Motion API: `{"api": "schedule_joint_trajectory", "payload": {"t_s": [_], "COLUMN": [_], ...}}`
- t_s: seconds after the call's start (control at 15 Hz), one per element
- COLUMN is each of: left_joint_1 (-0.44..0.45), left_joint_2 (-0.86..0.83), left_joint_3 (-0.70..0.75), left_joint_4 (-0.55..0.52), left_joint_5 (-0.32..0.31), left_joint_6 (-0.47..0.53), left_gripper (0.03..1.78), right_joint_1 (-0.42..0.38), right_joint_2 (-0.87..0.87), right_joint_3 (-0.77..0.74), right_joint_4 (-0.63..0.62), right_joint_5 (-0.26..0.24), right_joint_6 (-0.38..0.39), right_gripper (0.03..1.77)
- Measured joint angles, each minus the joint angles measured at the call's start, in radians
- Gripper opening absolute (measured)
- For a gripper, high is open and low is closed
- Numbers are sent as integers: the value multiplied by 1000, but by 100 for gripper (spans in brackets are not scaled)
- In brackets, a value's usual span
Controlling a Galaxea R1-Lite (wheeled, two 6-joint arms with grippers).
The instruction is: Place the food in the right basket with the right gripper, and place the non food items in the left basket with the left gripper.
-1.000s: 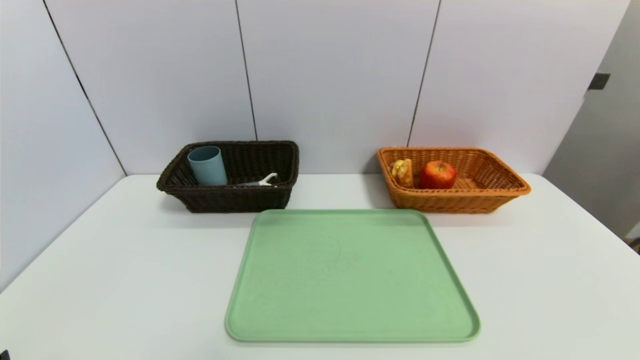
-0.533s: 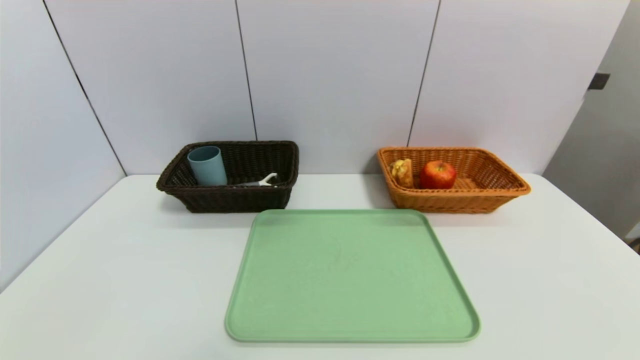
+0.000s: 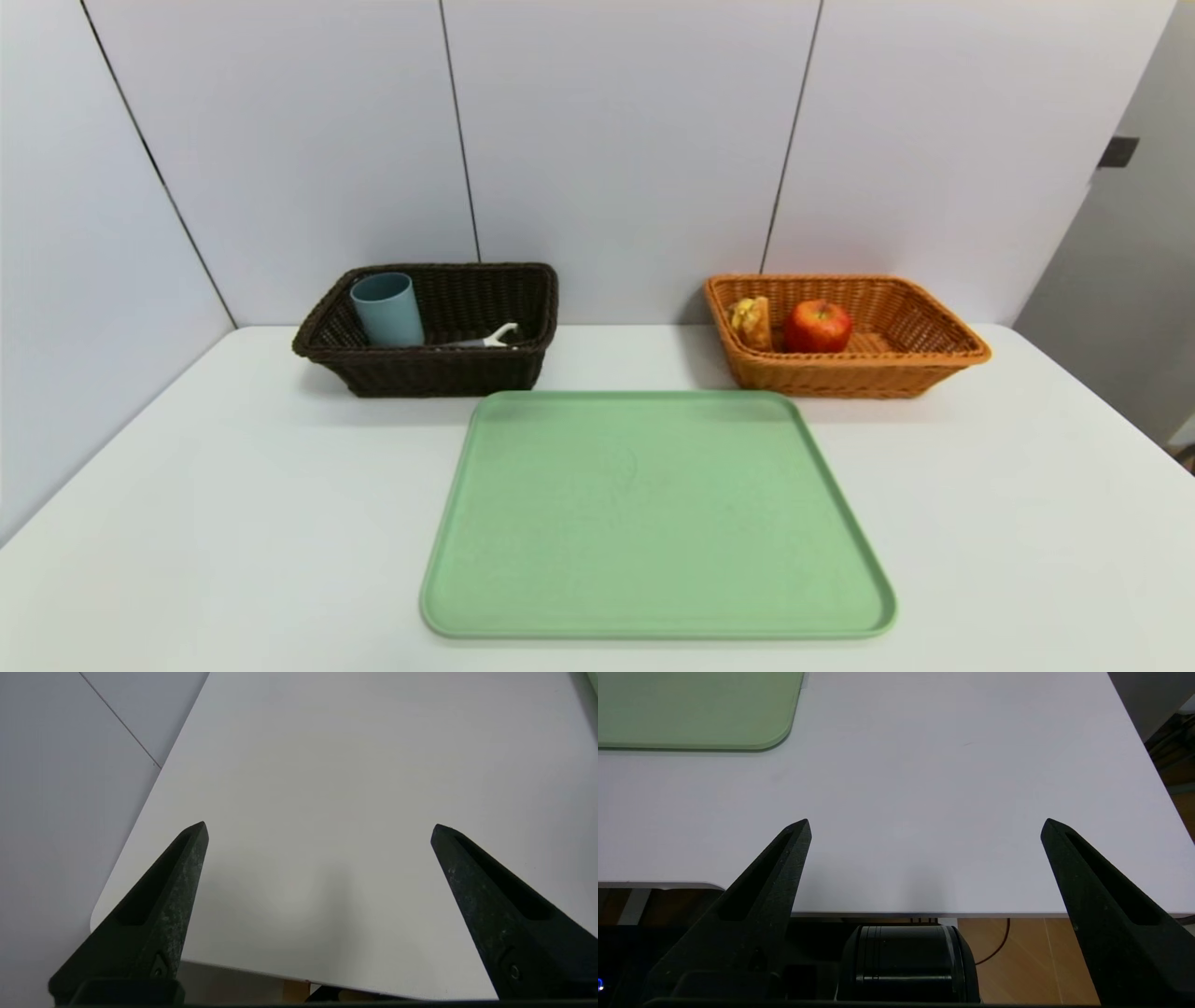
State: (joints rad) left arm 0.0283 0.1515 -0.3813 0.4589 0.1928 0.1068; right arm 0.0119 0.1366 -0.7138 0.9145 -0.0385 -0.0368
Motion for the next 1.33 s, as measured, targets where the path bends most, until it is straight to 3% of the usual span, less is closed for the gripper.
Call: {"api": "schedule_joint_trajectory", "payload": {"t_s": [0.27, 0.47, 0.8, 1.07, 1.33], "left_joint_1": [-9, -12, -13, -13, -13], "left_joint_2": [-110, -141, -151, -151, -151], "left_joint_3": [201, 291, 374, 381, 381], "left_joint_4": [-303, -474, -596, -534, -534], "left_joint_5": [-93, -134, -160, -176, -178], "left_joint_6": [0, -2, -20, -60, -68], "left_gripper": [169, 169, 169, 169, 169], "right_joint_1": [-3, -4, -4, -4, -4], "right_joint_2": [-107, -132, -138, -138, -138], "right_joint_3": [27, 88, 355, 570, 653], "right_joint_4": [-45, -184, -559, -831, -900], "right_joint_5": [-7, -9, -10, -8, 25], "right_joint_6": [-13, -15, -44, -77, -71], "right_gripper": [170, 170, 170, 170, 170]}}
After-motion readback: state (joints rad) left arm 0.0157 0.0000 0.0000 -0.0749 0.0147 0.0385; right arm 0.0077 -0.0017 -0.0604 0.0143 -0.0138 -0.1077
